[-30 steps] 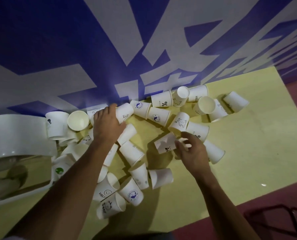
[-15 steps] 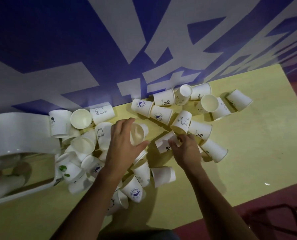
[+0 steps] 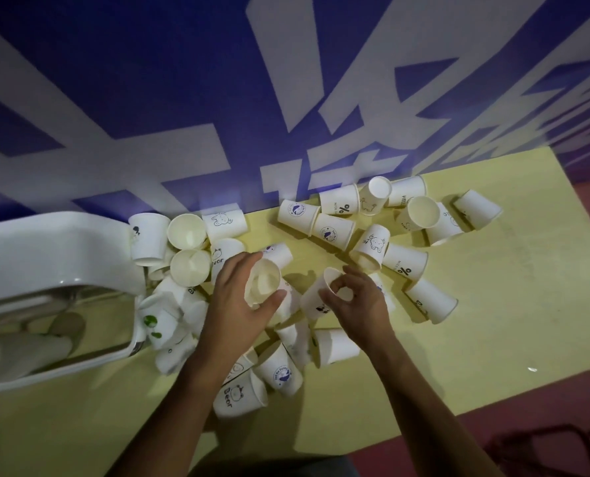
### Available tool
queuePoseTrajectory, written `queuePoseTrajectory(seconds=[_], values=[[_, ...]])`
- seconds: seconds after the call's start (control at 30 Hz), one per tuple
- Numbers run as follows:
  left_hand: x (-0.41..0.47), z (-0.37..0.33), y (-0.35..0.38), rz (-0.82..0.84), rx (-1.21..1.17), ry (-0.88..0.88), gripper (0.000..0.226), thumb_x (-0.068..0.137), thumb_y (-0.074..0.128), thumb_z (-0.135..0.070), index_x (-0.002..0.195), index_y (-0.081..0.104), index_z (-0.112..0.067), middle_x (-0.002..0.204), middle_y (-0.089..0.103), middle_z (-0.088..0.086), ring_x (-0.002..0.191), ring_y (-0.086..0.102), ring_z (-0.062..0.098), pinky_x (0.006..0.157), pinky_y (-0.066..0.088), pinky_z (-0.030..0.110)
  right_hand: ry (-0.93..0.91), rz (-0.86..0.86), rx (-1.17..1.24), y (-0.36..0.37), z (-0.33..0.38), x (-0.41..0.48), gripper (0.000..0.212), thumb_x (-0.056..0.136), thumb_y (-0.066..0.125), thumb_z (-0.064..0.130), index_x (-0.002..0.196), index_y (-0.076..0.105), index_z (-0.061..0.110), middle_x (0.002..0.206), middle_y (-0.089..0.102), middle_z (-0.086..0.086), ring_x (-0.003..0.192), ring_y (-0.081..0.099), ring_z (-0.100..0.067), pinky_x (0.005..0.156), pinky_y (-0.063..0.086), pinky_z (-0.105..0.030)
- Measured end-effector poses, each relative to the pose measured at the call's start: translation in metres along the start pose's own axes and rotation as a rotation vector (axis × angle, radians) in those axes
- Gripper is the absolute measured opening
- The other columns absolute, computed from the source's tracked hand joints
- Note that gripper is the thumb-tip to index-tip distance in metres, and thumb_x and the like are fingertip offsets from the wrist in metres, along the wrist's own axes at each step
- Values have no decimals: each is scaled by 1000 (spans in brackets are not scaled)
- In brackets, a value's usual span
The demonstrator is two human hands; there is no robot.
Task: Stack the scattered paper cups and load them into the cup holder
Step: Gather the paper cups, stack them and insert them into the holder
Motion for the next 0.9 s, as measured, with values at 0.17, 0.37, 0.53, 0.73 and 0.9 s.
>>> queuePoseTrajectory(seconds=[0.17,0.37,0.53,0.73,0.9], values=[[-24,16,-36,-64,-75,-53,79,71,92,-36,137,50,-29,133,49,-17,123,44,-1,98,35,13,-134,-62,35,3,38,-27,25,73,89,36,77,65,29,130,57,20,118,54,-6,91,45,-28],[-62,49,-92,-162,-113,-87,79,64,95,-42,131,55,-27,128,58,-11,117,53,8,88,40,11,-286,-73,126,38,97,-63,66,62,94,46,116,59,33,118,58,18,108,56,-2,88,53,-34],[-93,89,-149,-228,-218,-93,76,66,95,-38,131,57,-30,129,57,-15,117,53,-5,81,45,5,-402,2,152,93,154,-101,72,67,92,46,128,58,32,125,57,19,116,55,-4,91,51,-30],[-115,142,-205,-292,-215,-128,74,72,89,-43,137,54,-34,132,56,-22,122,48,-11,93,42,10,-496,46,143,165,204,-137,64,76,88,42,130,57,27,128,56,16,120,56,-11,91,53,-40],[-114,187,-225,-308,-180,-143,79,71,92,-33,139,52,-28,135,56,-13,124,52,5,98,49,27,-518,39,120,207,221,-151,64,80,86,38,134,55,22,132,55,12,124,53,-10,96,52,-45]])
Point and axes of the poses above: each hand's wrist, its own x-axis towards the middle knuckle, its own y-axis out of the palm, z = x × y, the point moved 5 cm from there along x, towards the middle knuckle
